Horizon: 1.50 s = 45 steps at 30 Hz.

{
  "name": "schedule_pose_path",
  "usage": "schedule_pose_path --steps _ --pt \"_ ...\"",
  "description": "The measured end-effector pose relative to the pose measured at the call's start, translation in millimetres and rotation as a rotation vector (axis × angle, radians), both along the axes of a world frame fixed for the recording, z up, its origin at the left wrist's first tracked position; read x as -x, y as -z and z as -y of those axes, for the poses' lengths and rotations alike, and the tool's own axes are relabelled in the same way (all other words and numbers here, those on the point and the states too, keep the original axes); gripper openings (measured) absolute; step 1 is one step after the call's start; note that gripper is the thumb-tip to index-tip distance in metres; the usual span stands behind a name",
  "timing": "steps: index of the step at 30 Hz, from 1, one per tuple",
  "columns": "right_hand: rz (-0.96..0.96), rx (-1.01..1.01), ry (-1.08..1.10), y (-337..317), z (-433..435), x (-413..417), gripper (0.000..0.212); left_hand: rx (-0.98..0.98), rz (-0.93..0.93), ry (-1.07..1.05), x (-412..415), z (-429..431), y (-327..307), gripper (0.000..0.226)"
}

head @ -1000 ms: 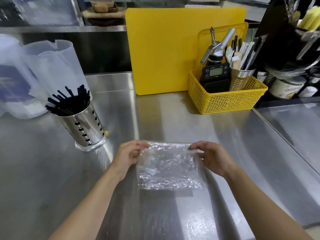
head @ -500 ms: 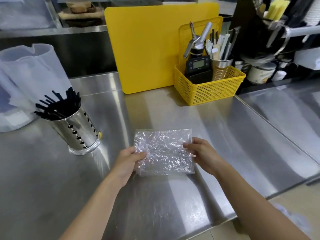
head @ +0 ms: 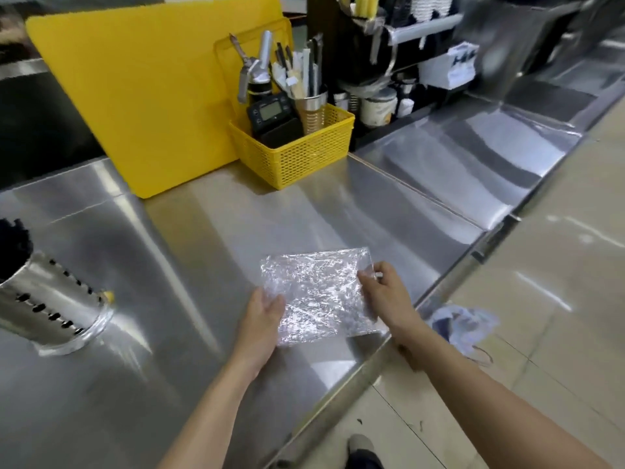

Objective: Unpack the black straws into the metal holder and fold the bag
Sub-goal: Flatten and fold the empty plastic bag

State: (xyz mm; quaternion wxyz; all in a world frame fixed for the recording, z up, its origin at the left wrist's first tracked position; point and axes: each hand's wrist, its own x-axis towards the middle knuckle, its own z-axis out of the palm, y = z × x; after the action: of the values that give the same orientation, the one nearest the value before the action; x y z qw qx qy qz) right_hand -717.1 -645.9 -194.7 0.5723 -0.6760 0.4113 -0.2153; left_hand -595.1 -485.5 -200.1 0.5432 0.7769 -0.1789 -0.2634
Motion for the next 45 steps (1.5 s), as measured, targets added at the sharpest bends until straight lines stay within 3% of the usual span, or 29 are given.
schedule_pose_path --steps 7,11,16,22,27,30,34,36,38,41,45 --pt "0.139 -0.023 0.046 -12 69 41 0.011 0.029 0.066 -0.005 45 71 3 0.021" --pt "0.179 -0.039 0.028 -3 135 70 0.019 0.134 0.003 -0.098 82 140 7 0.011" --pt "0.172 -0.029 0.014 -1 216 127 0.025 0.173 0.021 -0.13 152 219 15 0.019" --pt "0.186 -0.09 -0.002 8 276 188 0.009 0.208 0.027 -0.165 204 274 18 0.021" --pt "0.153 -0.076 0.047 43 300 228 0.025 0.124 0.035 -0.091 235 300 47 0.022" --pt "0.038 -0.048 0.143 86 311 241 0.026 0.075 0.028 -0.035 255 315 77 0.02" --pt "-0.1 0.005 0.208 165 327 244 0.019 0.04 0.023 0.009 280 338 135 0.07" --pt "-0.151 0.05 0.243 216 336 248 0.02 -0.025 0.245 0.097 287 352 177 0.087" --pt "-0.189 0.08 0.232 271 346 250 0.023 -0.07 0.467 0.188 287 372 229 0.087" --pt "-0.288 0.118 0.175 360 364 249 0.02 -0.179 0.564 0.32 283 405 316 0.086" --pt "-0.465 0.191 0.055 471 398 244 0.001 -0.34 0.706 0.622 269 436 438 0.094"
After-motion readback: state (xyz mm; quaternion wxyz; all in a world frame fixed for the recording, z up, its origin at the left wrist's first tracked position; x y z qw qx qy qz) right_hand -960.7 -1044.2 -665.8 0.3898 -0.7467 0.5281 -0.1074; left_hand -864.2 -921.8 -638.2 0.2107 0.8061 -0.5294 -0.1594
